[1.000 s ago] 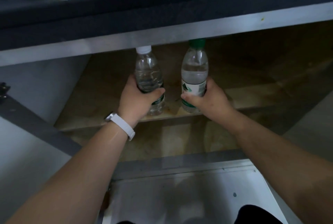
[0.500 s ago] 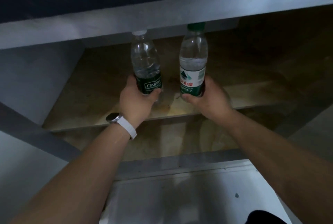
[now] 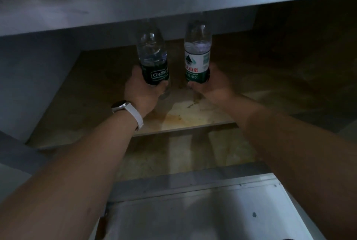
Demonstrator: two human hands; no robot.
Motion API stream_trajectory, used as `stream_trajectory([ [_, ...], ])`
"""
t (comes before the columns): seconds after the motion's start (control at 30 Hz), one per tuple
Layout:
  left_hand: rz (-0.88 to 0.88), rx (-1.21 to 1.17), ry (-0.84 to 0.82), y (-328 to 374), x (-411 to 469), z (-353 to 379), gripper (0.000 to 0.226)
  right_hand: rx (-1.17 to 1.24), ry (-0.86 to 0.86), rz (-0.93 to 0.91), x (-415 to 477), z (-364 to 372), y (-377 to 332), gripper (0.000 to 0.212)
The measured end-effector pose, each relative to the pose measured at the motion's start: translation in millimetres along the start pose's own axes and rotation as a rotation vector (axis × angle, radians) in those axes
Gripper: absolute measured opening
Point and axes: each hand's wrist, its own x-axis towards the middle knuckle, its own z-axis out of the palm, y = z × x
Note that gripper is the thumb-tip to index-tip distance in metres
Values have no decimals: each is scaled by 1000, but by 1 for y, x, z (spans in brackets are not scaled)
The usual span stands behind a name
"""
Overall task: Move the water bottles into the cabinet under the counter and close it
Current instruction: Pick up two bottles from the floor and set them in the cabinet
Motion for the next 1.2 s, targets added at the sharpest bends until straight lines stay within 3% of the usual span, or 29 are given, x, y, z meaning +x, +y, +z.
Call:
stream_trajectory([
  [0.3, -16, 4, -61, 2, -9, -7, 75, -44, -52, 21, -15, -14, -11, 77],
  [0.4, 17, 24, -58, 5, -31, -20, 67, -131, -88, -2, -39, -28, -18, 73],
  [0.6, 270, 451, -221, 19, -91, -43, 64, -569, -61, -148, -91, -62, -23, 63],
  [0.8, 576, 625, -238, 47, -132, -37, 52, -784, -38, -345, -141, -104, -22, 56],
  [1.0, 752, 764, -255, 80, -149, -17, 48, -950, -4, -382, -178, -142, -16, 51],
  [1.2, 857, 787, -390, 130, -171, -17, 45, -970, -77, -252, -219, -189, -42, 55],
])
